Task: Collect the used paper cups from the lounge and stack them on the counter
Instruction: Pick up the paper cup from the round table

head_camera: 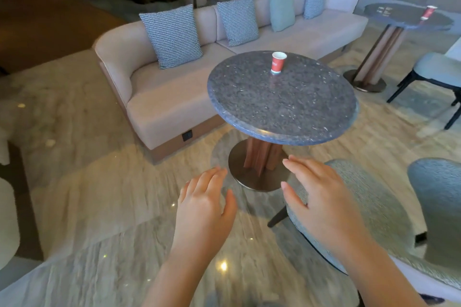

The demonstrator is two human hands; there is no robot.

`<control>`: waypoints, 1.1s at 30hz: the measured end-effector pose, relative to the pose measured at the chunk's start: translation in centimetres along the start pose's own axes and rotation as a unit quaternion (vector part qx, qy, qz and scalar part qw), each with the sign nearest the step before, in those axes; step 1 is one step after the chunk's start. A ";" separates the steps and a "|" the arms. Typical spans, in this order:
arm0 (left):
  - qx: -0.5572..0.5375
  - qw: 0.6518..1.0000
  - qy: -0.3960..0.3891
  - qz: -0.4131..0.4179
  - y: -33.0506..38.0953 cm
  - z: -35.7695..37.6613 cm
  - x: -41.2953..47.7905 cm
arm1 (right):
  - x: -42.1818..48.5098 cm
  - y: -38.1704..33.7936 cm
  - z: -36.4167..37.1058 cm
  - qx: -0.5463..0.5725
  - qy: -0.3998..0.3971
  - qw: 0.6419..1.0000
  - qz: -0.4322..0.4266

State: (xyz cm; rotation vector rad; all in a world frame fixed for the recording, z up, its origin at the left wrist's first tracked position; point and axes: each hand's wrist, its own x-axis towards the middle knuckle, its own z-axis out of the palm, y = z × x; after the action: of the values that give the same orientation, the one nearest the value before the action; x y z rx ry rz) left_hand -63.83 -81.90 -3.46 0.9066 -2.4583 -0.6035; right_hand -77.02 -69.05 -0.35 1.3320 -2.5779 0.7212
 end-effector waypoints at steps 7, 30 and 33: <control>0.002 1.000 -0.001 0.015 -0.3 4.6 10.8 | 9.1 6.1 3.3 -0.009 -0.024 0.998 0.051; -0.095 0.991 -0.094 0.003 3.4 21.7 43.5 | 35.2 27.6 10.5 -0.037 -0.109 0.978 0.172; -0.098 0.988 -0.117 0.009 2.3 23.6 47.7 | 38.5 29.0 12.5 -0.027 -0.110 0.972 0.208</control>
State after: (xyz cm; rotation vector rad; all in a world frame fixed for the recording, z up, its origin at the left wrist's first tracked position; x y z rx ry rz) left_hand -110.38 -107.24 -9.00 0.7718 -2.5498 -0.9753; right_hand -122.03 -88.89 -8.02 0.9034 -3.0773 0.5795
